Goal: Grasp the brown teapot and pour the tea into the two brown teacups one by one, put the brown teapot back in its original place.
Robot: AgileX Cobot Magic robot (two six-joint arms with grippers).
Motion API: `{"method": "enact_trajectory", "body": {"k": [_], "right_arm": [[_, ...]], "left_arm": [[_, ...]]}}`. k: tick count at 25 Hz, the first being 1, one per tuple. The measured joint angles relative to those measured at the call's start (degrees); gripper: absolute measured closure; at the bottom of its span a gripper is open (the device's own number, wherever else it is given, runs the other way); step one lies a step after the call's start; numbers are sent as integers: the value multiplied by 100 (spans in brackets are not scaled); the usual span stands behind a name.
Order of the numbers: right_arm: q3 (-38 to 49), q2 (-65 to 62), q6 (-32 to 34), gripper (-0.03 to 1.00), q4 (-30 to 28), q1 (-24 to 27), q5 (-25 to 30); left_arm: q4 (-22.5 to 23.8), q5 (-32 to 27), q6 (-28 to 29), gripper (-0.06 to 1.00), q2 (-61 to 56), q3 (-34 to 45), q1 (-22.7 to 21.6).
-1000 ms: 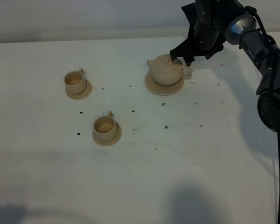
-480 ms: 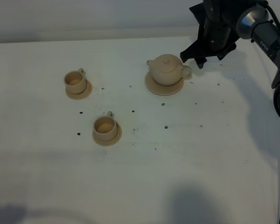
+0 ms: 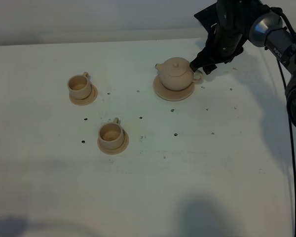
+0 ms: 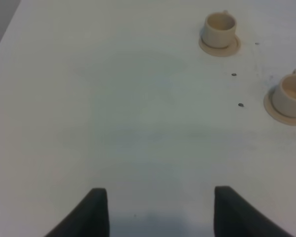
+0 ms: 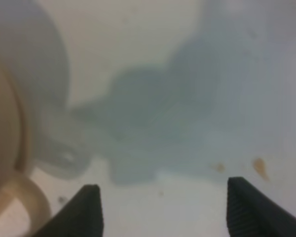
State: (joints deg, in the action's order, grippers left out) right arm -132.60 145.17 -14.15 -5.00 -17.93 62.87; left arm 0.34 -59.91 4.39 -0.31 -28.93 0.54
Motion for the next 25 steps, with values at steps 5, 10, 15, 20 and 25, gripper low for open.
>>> {"method": "enact_trajectory", "body": {"k": [5, 10, 15, 20, 25], "right_arm": [[0, 0, -407, 41, 225, 0, -45], [0, 2, -478, 41, 396, 0, 235], [0, 2, -478, 42, 610, 9, 400], [0, 2, -482, 44, 954, 3, 619], [0, 2, -477, 44, 1174, 3, 686]], "left_arm": [[0, 0, 0, 47, 0, 0, 0], [0, 0, 0, 47, 0, 0, 0], [0, 0, 0, 47, 0, 0, 0], [0, 0, 0, 47, 0, 0, 0], [0, 0, 0, 47, 0, 0, 0]]}}
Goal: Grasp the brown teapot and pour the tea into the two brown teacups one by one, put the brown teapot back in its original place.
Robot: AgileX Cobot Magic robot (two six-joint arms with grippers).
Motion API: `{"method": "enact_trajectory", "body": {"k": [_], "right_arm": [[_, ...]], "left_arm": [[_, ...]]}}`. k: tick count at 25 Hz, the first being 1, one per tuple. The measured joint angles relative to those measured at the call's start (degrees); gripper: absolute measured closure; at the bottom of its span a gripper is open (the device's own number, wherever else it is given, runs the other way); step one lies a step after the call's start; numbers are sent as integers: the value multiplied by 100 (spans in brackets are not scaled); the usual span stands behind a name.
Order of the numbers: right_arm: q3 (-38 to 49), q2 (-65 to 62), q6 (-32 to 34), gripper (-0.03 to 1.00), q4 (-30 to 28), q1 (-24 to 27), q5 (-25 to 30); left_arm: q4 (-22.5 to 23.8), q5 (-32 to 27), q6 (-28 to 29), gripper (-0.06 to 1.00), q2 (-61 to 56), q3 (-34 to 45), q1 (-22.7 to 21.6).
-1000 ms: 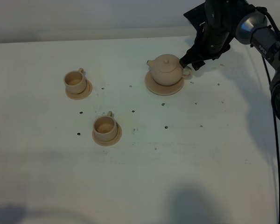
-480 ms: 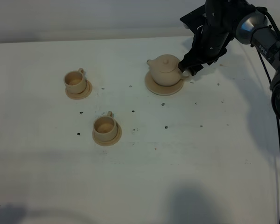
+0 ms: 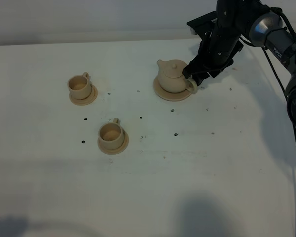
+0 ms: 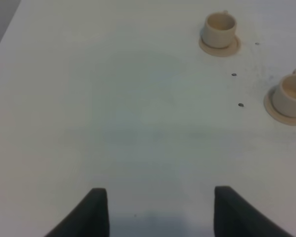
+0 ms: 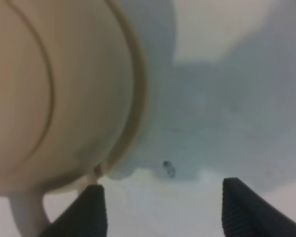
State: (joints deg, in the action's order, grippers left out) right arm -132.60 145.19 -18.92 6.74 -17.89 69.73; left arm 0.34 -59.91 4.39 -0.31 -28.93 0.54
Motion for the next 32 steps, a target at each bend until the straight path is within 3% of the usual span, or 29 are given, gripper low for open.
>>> {"method": "enact_trajectory", "body": {"k": [13, 23, 32], "right_arm": [[0, 0, 171, 44, 518, -19, 132], [0, 0, 450, 44, -534, -69, 67], [494, -759, 532, 44, -432, -69, 43]], "left_arm": [[-34, 0, 0, 47, 0, 0, 0], [0, 0, 0, 47, 0, 0, 0], [0, 0, 0, 47, 0, 0, 0]]}}
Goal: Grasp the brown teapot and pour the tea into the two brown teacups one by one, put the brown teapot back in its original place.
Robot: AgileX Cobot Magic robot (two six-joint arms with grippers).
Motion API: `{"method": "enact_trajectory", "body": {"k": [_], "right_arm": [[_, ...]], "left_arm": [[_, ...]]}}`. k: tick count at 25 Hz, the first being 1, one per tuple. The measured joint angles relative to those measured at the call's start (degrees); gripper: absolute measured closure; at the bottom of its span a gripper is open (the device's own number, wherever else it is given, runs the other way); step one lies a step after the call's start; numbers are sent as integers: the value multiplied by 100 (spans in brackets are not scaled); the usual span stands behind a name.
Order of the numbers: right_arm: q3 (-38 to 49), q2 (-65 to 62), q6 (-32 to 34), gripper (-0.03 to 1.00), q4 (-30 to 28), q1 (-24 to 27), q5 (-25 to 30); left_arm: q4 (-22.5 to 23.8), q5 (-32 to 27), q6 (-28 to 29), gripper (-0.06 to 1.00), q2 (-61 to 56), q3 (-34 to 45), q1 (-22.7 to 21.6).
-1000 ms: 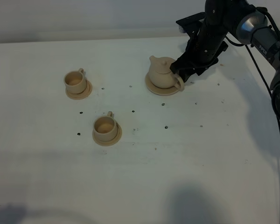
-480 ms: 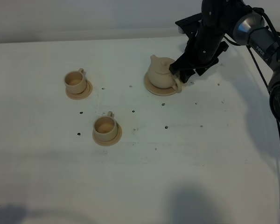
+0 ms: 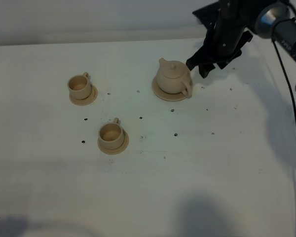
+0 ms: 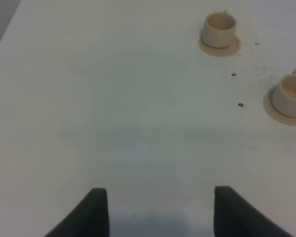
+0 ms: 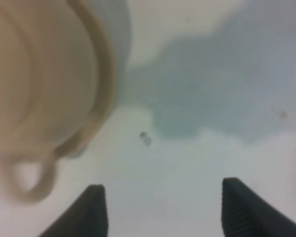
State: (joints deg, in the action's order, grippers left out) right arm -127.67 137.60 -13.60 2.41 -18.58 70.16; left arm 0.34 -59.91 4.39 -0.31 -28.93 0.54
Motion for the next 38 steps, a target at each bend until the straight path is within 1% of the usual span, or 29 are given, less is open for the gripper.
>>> {"method": "enact_trajectory", "body": {"k": [5, 10, 14, 21, 30, 38], "right_arm": [[345, -642, -209, 44, 573, -80, 12], [365, -609, -559, 44, 679, -409, 12], [371, -427, -603, 44, 347, -685, 7], [354, -95, -418, 44, 18, -727, 3], [221, 126, -299, 50, -40, -727, -20], [210, 133, -206, 50, -71, -722, -373]], "left_arm": [[0, 0, 0, 47, 0, 0, 0], [0, 0, 0, 47, 0, 0, 0], [0, 0, 0, 47, 0, 0, 0], [-34, 0, 0, 47, 0, 0, 0], [0, 0, 0, 47, 0, 0, 0], [0, 0, 0, 47, 0, 0, 0]]}}
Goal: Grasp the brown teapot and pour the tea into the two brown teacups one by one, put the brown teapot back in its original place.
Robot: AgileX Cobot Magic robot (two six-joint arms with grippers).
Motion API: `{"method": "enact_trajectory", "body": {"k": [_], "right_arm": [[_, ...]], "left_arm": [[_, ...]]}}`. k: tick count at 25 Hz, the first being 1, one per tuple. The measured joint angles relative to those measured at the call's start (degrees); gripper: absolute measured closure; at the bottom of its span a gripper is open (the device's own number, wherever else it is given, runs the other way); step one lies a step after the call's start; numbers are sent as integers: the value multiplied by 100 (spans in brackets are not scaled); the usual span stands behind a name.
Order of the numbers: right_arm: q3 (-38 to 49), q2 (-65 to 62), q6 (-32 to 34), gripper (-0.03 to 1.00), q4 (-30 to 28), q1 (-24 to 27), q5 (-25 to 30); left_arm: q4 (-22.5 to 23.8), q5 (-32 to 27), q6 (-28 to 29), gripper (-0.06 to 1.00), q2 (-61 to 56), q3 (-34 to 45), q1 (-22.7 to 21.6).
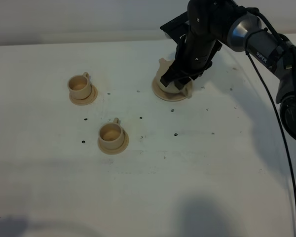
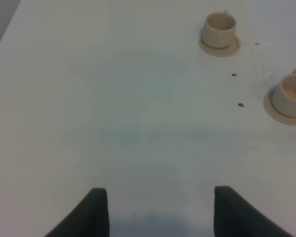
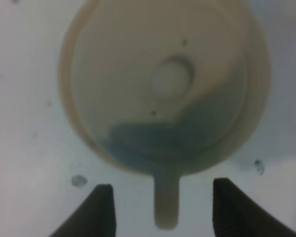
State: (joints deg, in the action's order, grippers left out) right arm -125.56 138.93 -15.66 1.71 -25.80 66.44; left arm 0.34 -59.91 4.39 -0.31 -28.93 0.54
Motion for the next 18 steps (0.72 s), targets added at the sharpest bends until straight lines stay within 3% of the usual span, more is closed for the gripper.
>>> {"method": "enact_trajectory", "body": {"k": [18], "right_arm": [[-6, 225, -32, 51, -171, 37, -6]], "left_arm": [[-34, 0, 0, 47, 0, 0, 0]]}}
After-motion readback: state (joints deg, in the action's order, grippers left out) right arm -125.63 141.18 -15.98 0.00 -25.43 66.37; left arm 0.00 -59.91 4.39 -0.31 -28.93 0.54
